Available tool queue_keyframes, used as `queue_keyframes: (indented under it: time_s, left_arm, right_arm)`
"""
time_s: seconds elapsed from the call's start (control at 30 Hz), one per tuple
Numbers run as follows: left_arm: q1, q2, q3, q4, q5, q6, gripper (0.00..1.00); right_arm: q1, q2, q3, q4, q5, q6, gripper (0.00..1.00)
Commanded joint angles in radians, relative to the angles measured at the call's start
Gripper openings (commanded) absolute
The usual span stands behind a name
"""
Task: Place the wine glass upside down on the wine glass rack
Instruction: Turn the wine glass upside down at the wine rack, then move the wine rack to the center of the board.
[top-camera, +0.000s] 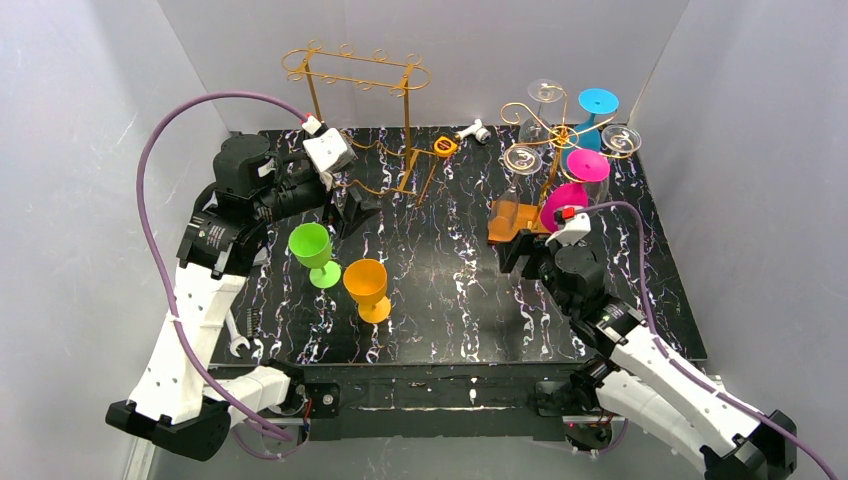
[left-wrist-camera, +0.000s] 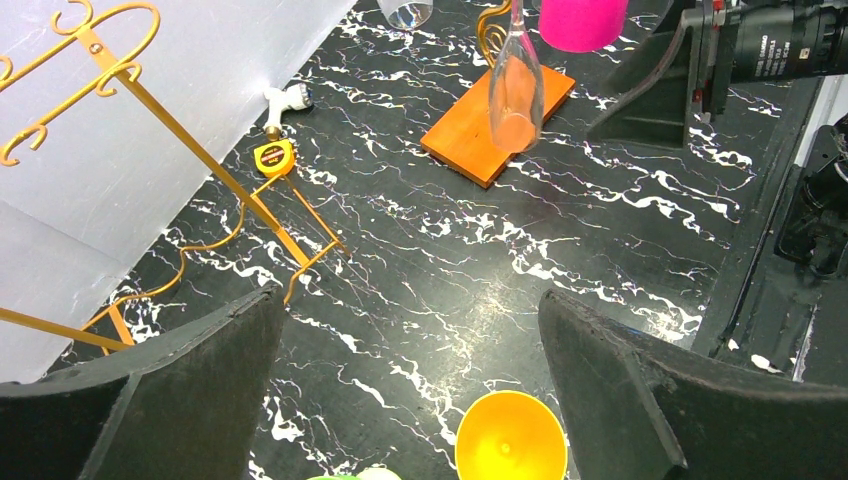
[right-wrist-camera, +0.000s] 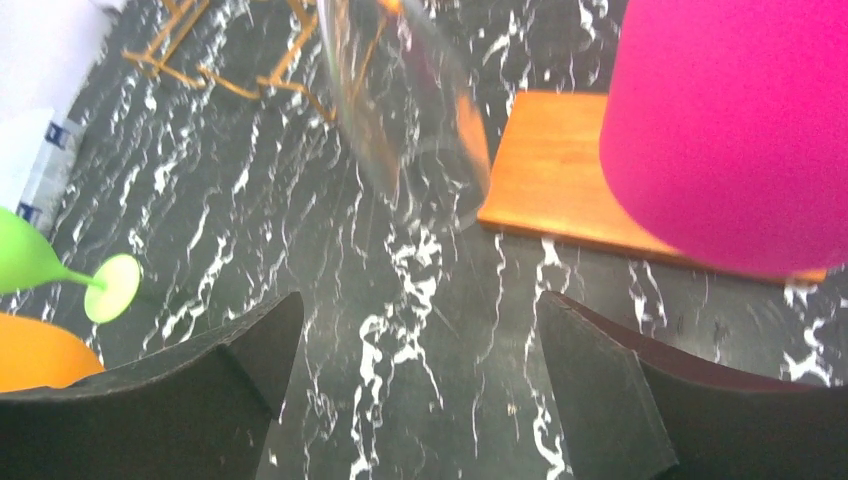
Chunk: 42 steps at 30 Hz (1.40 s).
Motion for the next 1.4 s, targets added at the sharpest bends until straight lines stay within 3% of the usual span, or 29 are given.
queue_keyframes:
  time_s: [0.0, 0.07, 0.2, 0.23, 0.53, 0.8, 1.07, 1.37]
  left_arm:
    - [0.000, -0.013, -0.001, -0.011, 0.001, 0.010, 0.98]
    - [-0.001, -0.015, 0.000, -0.011, 0.003, 0.008, 0.98]
    - [0.000, -0.020, 0.001, -0.011, 0.000, 0.011, 0.98]
    - [0.000, -0.021, 0.000, -0.011, -0.003, 0.013, 0.98]
    - [-0.002, -0.025, -0.007, -0.024, -0.008, 0.025, 0.98]
    - [-0.001, -0.025, -0.013, -0.031, -0.008, 0.038, 0.98]
    - [-0.001, -0.016, -0.007, -0.039, -0.010, 0.047, 0.98]
    - [-0.001, -0.001, 0.000, -0.041, -0.016, 0.050, 0.98]
  right_arm:
    - [0.002, -0.046, 0.029, -0.169, -0.024, 0.046, 0.92]
    - [0.002, -0.069, 0.008, -0.219, -0.003, 0.099, 0.83]
    - [0.002, -0.074, -0.049, -0.316, 0.092, 0.229, 0.44]
    - [0.003, -0.073, -0.067, -0.325, 0.115, 0.269, 0.41]
    - [0.000, 0.019, -0.268, -0.099, 0.237, 0.496, 0.43]
    - [-0.025, 0.062, -0.412, 0.228, 0.283, 0.546, 0.36]
    - [-0.120, 0.218, -0.488, 0.464, 0.210, 0.623, 0.29]
    - [-0.237, 0.474, -0.397, 0.603, 0.085, 0.648, 0.14]
